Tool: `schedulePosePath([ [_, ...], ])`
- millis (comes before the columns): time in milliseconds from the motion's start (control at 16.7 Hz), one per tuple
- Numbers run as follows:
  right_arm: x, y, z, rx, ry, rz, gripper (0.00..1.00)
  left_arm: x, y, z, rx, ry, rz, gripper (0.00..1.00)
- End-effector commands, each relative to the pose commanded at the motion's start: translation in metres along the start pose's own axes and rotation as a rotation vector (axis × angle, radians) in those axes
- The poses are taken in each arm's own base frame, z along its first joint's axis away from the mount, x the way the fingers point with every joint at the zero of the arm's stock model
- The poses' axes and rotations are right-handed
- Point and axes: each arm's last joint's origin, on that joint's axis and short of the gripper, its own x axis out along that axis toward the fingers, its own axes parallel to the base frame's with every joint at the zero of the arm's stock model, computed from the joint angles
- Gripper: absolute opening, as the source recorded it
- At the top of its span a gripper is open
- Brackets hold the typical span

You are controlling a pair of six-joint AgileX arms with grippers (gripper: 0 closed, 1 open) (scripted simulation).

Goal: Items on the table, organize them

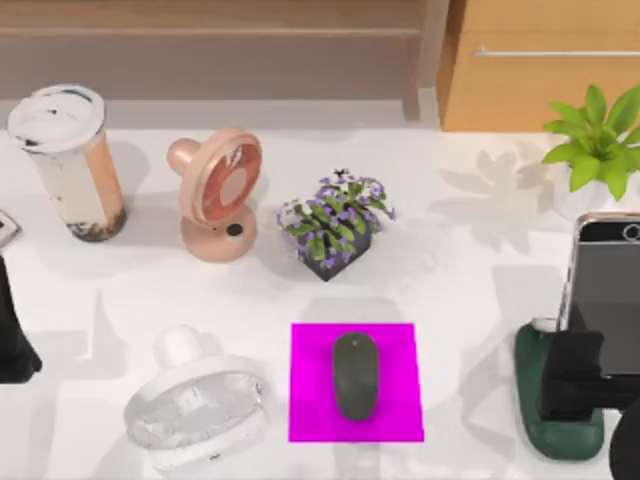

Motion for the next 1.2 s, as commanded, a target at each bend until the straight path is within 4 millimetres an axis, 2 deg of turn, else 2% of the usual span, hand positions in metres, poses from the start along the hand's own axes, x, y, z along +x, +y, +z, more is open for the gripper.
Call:
schedulePosePath([
  [360, 0.001, 0.0, -0.002, -0.013, 0.01, 0.0, 1.0, 0.0, 0.0, 0.0, 0.0, 0.0, 0.0, 1.0],
  [600, 0.002, -0.011, 0.019, 0.105, -0.001, 0.058, 1.0, 0.0, 0.0, 0.0, 0.0, 0.0, 0.0, 1.0],
  [900, 0.009, -0.05, 0.042, 0.264, -0.119, 0.153, 1.0, 0.0, 0.0, 0.0, 0.0, 0.0, 0.0, 1.0],
  [1020, 0.011, -0.069, 0.042, 0.28, -0.209, 0.172, 1.0, 0.0, 0.0, 0.0, 0.0, 0.0, 0.0, 1.0],
  [1200, 0.015, -0.095, 0.032, 0.238, -0.357, 0.158, 1.0, 0.0, 0.0, 0.0, 0.0, 0.0, 0.0, 1.0],
])
